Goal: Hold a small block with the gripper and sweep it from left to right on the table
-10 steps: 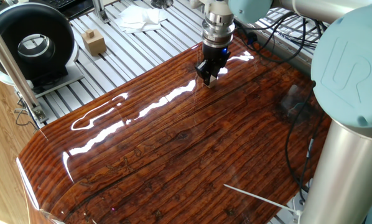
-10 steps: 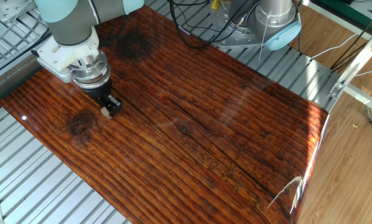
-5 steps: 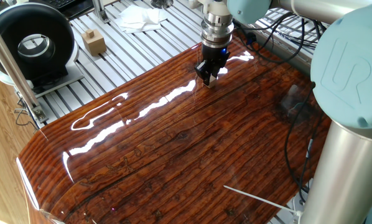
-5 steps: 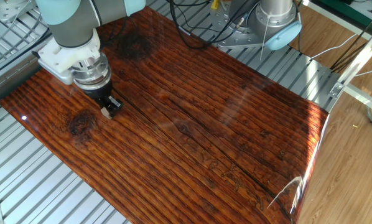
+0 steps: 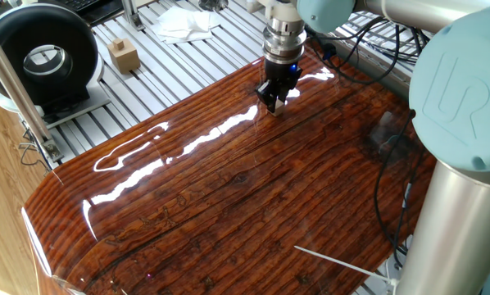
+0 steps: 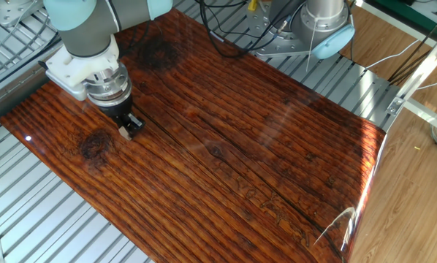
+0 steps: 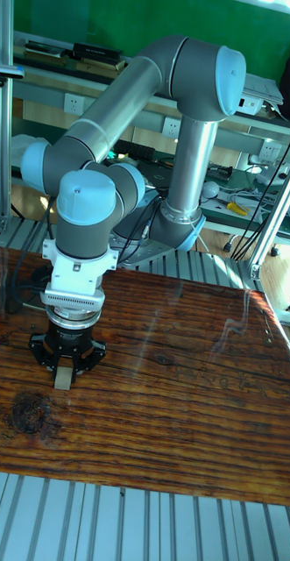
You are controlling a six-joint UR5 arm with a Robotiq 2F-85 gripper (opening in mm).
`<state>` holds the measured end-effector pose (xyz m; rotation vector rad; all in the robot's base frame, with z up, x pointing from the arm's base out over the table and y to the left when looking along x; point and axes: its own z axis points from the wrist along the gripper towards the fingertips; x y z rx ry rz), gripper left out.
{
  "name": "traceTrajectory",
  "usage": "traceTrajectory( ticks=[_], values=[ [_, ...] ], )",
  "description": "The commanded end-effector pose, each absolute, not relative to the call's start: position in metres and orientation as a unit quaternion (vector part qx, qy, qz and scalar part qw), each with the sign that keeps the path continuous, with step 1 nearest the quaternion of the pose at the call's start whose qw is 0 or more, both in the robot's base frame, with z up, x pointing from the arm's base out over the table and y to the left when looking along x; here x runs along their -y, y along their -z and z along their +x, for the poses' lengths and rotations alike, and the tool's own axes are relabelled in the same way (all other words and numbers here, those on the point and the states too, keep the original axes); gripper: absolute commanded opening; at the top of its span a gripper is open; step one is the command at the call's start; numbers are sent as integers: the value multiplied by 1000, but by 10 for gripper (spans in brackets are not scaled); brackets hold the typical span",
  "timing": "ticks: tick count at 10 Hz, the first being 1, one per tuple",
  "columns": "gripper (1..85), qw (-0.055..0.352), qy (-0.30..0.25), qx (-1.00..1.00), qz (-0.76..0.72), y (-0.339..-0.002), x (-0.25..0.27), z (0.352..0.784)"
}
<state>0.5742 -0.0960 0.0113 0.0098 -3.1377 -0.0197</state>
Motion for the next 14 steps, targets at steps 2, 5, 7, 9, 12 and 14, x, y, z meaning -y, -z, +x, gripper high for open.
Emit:
traceTrajectory(
  ticks=[2,5,7,9,12,14],
  values=[
    [10,0,9,1000,0,-11,95,576],
    [10,5,8,1000,-5,-16,87,574],
    [10,3,8,1000,-6,-10,86,576],
    [10,0,6,1000,-9,-6,80,579],
    [10,12,7,1000,-22,-25,60,577],
    [10,5,8,1000,-24,-14,56,579]
  ],
)
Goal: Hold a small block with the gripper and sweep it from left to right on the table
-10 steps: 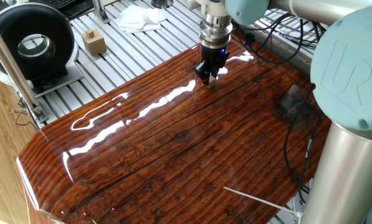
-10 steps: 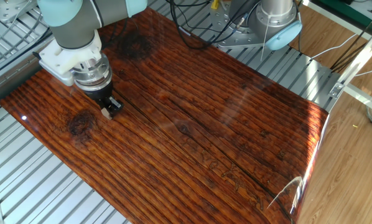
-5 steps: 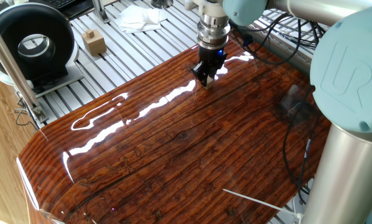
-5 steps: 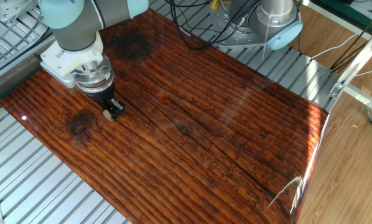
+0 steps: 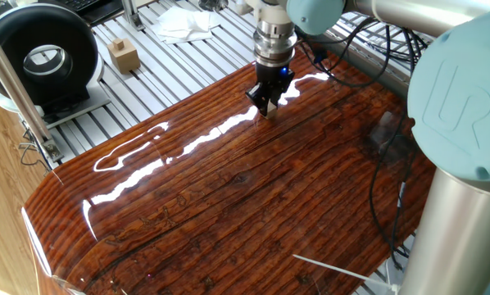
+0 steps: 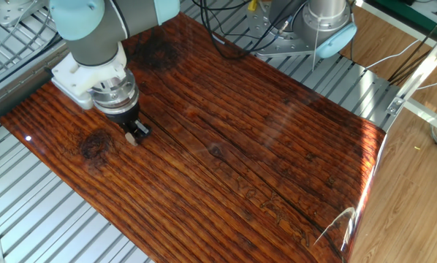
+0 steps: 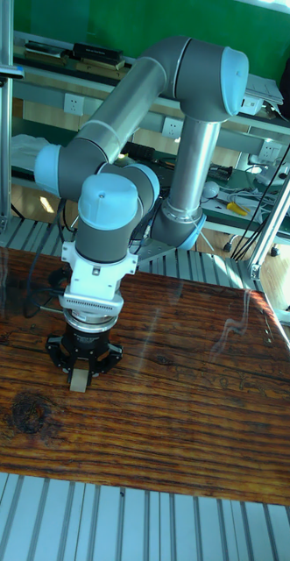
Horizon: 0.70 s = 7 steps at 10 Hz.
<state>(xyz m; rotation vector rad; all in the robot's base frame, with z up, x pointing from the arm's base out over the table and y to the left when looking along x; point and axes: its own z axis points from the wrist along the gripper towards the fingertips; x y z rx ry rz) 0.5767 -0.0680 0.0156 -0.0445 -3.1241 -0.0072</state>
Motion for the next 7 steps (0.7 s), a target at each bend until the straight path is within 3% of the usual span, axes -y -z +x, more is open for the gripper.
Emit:
traceTrajectory(
  ticks=[1,7],
  values=[
    [10,1,7,1000,-24,-8,57,582],
    [10,0,-6,1000,-20,-16,63,583]
  ],
)
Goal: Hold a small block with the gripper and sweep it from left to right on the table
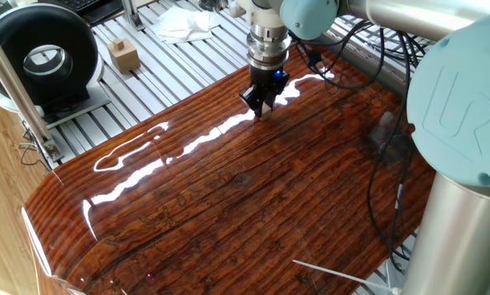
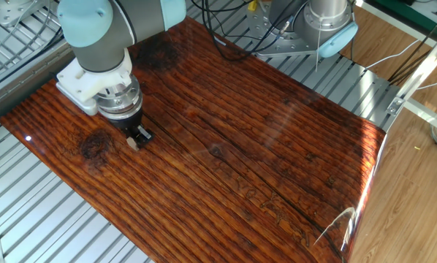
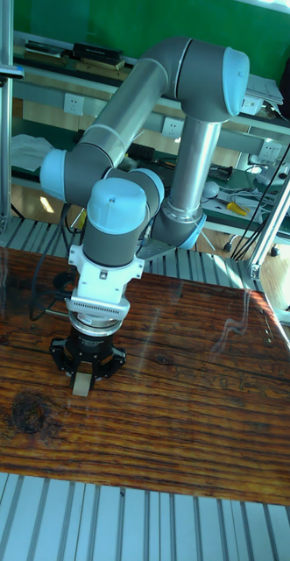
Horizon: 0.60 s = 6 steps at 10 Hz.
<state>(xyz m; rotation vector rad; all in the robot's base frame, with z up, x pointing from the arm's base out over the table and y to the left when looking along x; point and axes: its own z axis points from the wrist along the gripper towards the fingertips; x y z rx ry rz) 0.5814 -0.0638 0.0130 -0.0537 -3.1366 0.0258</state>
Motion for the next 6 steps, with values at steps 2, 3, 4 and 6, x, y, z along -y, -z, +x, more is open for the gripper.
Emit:
traceTrajectory(
  ticks=[2,3,4,6],
  values=[
    [10,-5,-5,1000,-14,-18,62,585],
    [10,-8,-2,1000,-11,-17,61,587],
    [10,-8,-6,1000,-9,-16,63,588],
    [10,-7,-11,1000,-1,-15,66,588]
  ],
)
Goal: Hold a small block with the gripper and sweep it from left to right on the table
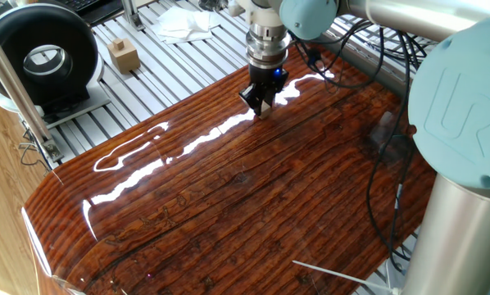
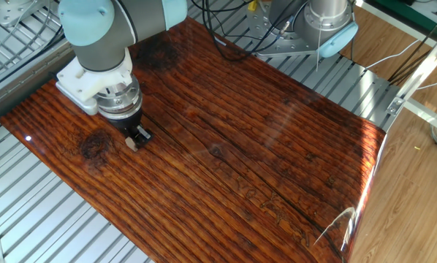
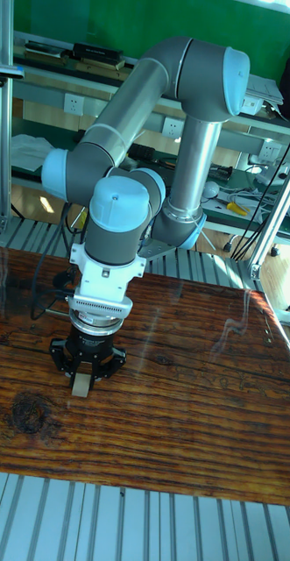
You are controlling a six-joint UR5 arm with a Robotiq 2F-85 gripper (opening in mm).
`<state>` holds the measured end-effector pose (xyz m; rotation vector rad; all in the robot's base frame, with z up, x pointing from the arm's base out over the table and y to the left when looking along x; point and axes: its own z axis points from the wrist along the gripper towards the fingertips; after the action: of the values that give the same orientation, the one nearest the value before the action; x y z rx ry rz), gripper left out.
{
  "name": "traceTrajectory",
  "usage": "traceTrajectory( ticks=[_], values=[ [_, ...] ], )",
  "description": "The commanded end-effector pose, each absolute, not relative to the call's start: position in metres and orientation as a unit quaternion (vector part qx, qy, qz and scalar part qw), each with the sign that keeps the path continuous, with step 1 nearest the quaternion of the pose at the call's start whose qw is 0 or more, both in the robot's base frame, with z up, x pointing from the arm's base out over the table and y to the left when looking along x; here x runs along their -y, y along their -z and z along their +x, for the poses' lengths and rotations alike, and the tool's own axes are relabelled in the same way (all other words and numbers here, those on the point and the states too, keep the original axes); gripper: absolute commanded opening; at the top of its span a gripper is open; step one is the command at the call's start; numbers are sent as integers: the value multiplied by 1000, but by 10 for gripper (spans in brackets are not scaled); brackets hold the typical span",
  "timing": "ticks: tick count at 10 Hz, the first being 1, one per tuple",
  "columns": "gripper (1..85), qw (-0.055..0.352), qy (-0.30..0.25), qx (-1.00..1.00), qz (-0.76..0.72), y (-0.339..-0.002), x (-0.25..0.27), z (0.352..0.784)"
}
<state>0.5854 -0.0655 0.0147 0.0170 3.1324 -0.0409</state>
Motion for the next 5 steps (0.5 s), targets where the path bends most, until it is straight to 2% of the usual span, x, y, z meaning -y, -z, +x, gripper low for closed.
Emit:
traceTrajectory(
  ticks=[1,5],
  values=[
    [10,7,14,-1000,-5,-14,69,589],
    [10,10,2,-1000,-14,-17,68,596]
  ],
)
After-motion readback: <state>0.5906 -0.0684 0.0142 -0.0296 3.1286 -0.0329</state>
